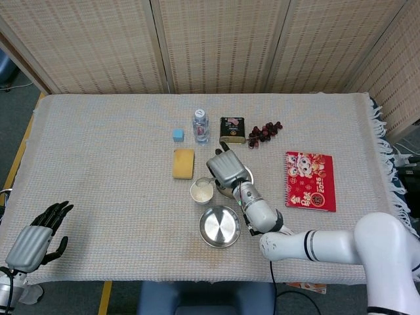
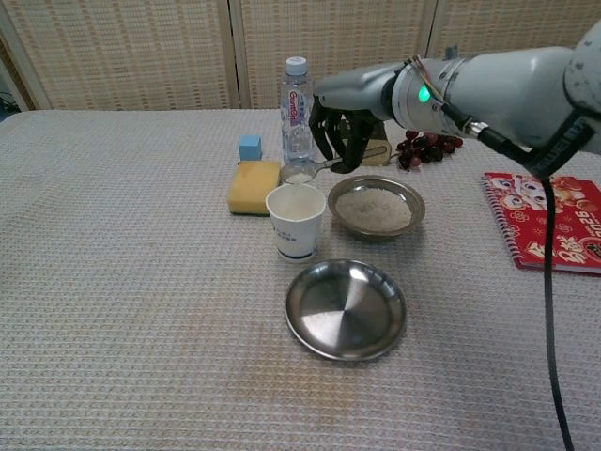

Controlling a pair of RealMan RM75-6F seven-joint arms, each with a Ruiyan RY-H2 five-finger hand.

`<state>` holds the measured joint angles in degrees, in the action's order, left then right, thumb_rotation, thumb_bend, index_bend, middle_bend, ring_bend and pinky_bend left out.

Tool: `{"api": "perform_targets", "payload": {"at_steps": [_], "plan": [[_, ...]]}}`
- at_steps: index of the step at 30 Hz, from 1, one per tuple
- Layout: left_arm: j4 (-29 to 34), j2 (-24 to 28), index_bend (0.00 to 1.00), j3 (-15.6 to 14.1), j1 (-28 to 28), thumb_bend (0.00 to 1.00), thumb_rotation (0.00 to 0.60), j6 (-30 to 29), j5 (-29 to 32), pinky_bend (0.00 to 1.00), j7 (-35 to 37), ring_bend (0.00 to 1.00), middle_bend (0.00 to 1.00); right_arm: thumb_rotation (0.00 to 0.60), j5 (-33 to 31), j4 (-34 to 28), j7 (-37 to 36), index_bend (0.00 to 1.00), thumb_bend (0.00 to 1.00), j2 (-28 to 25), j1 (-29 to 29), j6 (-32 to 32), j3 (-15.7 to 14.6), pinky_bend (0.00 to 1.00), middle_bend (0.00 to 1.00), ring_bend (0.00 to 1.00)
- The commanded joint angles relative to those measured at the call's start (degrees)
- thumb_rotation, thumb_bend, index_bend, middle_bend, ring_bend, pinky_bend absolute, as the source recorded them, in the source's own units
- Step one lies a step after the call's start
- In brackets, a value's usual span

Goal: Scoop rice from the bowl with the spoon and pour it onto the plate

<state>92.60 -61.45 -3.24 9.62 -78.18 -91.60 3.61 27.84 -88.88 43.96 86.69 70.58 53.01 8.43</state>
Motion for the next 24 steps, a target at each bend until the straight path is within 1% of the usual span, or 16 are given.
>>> {"api": "perform_targets", "payload": {"at_steps": [1, 4, 7, 9, 11, 17, 24], "plan": [[0.0, 0.1, 0.00, -0.1, -0.1, 0.52, 0.600, -0.2, -0.2, 0.20, 0.2, 0.01, 0.00, 0.600, -0.8, 2.1, 7.4, 0.97, 0.41, 3.9, 3.0, 4.5, -2.4, 0.06, 0.59, 0.18], [0.0, 0.1, 0.00, -0.1, -0.1, 0.52, 0.600, -0.3, -0.2, 0.20, 0.2, 0.01, 0.00, 0.600, -0.7, 2.2, 8.6, 0.97, 0.42, 4.5, 3.3, 5.2, -2.7, 0.06, 0.59, 0.18], [0.0, 0.2, 0.00, -0.1, -0.2, 0.53, 0.600, -0.5, -0.3, 0.20, 0.4, 0.01, 0.00, 0.600, 0.8, 2.6, 11.9, 0.97, 0.41, 6.1, 3.9, 7.3, -3.6, 0.06, 0.59, 0.18], [0.0, 0.3, 0.00, -0.1, -0.2, 0.53, 0.600, -0.5, -0.4, 0.20, 0.5, 0.01, 0.00, 0.600, 4.9, 2.5, 16.5, 0.97, 0.42, 7.5, 4.7, 10.0, -6.0, 0.06, 0.59, 0.18], [0.0, 0.4, 0.00, -0.1, -0.2, 0.53, 0.600, -0.6, -0.4, 0.20, 0.7, 0.01, 0.00, 0.600, 7.2, 2.7, 19.3, 0.97, 0.42, 8.6, 4.5, 12.5, -7.4, 0.06, 0.59, 0.18], [-0.1, 0.4, 0.00, -0.2, -0.2, 0.52, 0.600, -0.6, -0.6, 0.20, 0.9, 0.01, 0.00, 0.600, 12.7, 2.9, 28.3, 0.97, 0.42, 10.2, 3.8, 17.0, -11.7, 0.06, 0.59, 0.19], [0.1, 0.5, 0.00, -0.3, -0.2, 0.53, 0.600, -0.6, -0.9, 0.20, 1.0, 0.01, 0.00, 0.600, 20.2, 3.8, 36.5, 0.97, 0.42, 11.3, 2.4, 21.7, -14.7, 0.06, 0.59, 0.20]]}}
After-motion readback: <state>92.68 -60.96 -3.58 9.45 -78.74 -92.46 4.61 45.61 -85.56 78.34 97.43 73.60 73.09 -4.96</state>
